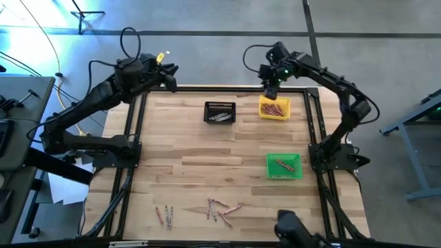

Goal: Sort crayons
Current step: Put the red crayon into the yellow basket

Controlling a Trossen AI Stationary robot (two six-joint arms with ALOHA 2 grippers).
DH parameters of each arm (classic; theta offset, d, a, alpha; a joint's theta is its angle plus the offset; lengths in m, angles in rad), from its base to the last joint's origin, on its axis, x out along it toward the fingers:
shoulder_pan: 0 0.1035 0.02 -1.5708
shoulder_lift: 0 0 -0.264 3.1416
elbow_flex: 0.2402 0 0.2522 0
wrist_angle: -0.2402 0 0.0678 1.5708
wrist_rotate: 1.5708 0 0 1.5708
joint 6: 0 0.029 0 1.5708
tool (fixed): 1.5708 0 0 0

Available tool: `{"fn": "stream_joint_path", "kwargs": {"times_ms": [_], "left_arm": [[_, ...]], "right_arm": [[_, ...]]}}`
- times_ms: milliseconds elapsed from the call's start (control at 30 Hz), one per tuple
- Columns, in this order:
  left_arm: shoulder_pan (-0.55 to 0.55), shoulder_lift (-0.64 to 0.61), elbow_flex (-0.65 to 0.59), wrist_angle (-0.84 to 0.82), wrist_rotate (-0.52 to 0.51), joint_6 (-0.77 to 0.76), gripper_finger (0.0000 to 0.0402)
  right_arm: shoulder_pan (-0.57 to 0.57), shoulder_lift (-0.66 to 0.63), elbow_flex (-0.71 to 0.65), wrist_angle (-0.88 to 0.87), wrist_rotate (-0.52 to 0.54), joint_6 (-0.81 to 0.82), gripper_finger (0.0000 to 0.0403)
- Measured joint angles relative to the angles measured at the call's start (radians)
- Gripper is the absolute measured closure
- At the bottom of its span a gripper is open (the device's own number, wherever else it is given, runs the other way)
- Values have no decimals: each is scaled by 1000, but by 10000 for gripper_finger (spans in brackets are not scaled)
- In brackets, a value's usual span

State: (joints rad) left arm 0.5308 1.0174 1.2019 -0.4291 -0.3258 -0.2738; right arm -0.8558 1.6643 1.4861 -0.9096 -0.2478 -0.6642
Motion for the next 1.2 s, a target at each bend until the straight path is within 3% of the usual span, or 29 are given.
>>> {"fn": "stream_joint_path", "kwargs": {"times_ms": [333, 600, 1200], "left_arm": [[0, -48, 0, -122, -1, 15, 321], [0, -69, 0, -204, -2, 15, 321], [0, -80, 0, -294, -4, 59, 321]], "right_arm": [[48, 257, 165, 23, 31, -187, 289], [68, 424, 288, 15, 69, -171, 289], [64, 563, 319, 40, 82, -182, 289]]}}
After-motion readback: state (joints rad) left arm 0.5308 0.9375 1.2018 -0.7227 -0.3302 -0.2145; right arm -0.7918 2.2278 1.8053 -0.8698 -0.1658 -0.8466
